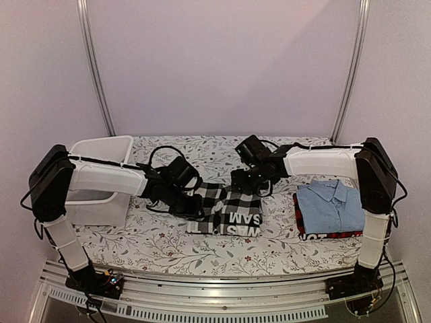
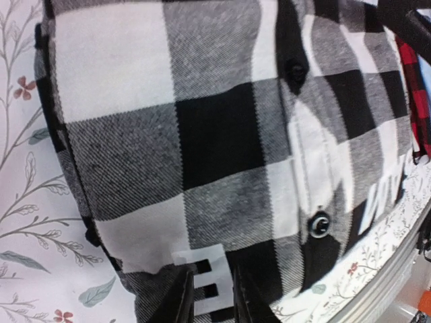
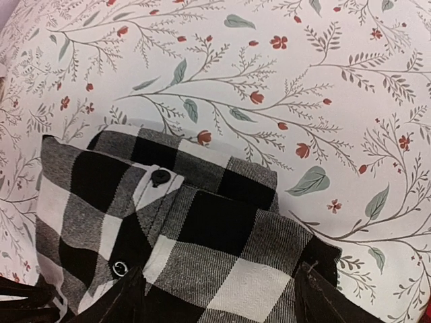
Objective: Fold and stack the long sleeve shirts
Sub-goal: Smooth out the square-folded shirt at the center of the board.
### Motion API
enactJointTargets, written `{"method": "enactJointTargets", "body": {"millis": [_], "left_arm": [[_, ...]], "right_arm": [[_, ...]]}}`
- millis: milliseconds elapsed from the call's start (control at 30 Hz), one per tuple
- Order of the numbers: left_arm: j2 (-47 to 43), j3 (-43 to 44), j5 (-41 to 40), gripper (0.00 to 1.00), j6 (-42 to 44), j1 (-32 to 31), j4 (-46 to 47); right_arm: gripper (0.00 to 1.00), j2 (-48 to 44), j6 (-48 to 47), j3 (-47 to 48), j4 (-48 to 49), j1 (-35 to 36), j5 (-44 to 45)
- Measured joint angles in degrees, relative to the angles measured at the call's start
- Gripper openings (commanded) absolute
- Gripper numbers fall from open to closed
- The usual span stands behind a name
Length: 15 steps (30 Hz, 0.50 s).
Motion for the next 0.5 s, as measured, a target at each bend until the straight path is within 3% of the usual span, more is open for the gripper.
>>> {"method": "enactJointTargets", "body": {"millis": [233,500], "left_arm": [[-2.54,5.22,2.38,0.21,0.61,0.42,-1.36],[0.48,7.89,7.74,0.2,1.11,1.25,0.33]], "right_arm": [[0.44,-5.86,2.78,-0.28,-2.71,5.2,2.05],[0.39,-5.92,9.33,-8.66,-2.73,11.47,-0.39]]}}
